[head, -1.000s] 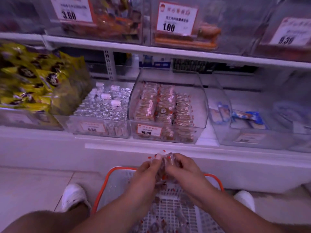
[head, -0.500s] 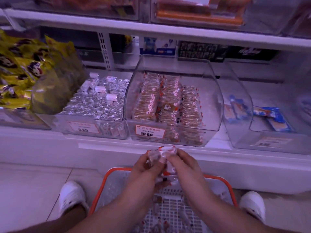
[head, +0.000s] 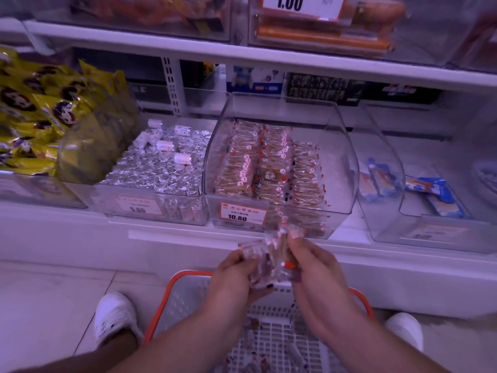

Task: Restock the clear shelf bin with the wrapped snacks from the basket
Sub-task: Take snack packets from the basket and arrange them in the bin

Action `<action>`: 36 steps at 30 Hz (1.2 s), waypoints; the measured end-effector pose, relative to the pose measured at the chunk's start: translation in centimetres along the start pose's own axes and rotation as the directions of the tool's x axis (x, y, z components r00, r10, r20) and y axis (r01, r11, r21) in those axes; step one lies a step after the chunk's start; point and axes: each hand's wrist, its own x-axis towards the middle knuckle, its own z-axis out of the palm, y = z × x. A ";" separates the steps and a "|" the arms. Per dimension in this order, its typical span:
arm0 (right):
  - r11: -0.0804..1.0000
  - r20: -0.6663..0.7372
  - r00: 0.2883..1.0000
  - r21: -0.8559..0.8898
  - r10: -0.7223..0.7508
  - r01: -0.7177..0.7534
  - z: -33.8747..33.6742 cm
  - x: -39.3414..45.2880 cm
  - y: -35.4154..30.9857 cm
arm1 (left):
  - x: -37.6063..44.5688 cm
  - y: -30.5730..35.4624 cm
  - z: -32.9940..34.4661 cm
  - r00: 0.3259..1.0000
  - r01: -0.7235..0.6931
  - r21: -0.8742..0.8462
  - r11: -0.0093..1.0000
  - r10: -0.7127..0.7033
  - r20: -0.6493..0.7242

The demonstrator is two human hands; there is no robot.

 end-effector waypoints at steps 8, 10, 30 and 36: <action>0.945 0.110 0.994 -0.326 0.003 0.034 2.2 -1.8 1.3 | -0.4 0.0 1.6 1.000 0.017 -0.158 0.987 -0.016 0.004; 0.954 0.168 0.984 -0.299 0.063 -0.010 1.9 -1.9 1.5 | -0.8 0.3 1.5 0.996 -0.089 0.004 0.996 0.089 0.004; -0.270 0.672 0.739 -0.721 -0.048 0.638 4.1 11.1 -11.7 | 2.1 11.1 -6.8 0.478 -0.703 0.645 0.301 0.871 0.115; -0.485 0.566 0.809 -0.669 0.160 0.564 2.5 14.6 -9.3 | 2.4 10.6 -5.8 0.542 -0.643 0.733 0.220 0.808 0.232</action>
